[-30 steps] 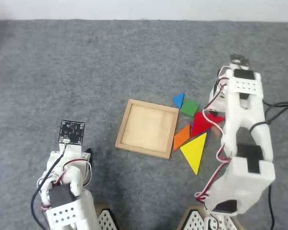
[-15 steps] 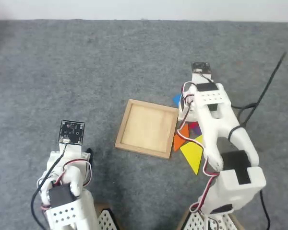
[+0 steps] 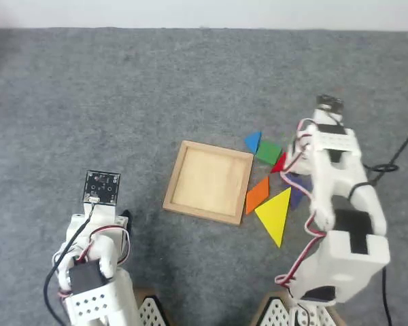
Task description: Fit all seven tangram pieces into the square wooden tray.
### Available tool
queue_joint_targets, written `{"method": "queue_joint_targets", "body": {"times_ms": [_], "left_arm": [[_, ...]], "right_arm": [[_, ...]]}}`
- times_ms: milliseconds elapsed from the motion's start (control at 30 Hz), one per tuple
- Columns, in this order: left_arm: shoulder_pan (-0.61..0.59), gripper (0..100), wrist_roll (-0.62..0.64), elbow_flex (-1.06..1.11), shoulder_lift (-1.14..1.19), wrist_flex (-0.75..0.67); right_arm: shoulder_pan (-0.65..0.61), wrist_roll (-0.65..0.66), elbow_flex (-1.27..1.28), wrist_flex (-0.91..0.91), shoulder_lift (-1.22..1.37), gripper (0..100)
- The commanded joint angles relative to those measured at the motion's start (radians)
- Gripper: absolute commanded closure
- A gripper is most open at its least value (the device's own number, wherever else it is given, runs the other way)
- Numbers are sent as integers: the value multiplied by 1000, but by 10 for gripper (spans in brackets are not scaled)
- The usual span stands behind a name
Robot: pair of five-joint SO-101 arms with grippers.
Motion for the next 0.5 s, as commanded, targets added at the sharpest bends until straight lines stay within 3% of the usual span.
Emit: {"method": "queue_joint_targets", "body": {"times_ms": [0,200,333,467], "left_arm": [[3,791,8,-12,-18,2],[3,791,8,-12,-18,2],[3,791,8,-12,-18,2],[3,791,8,-12,-18,2]], "right_arm": [[54,28,-84,-25,-1,757],[5,17,-184,-61,67,757],[-7,-84,-288,-56,196,756],[-36,-160,-384,82,257,755]]}}
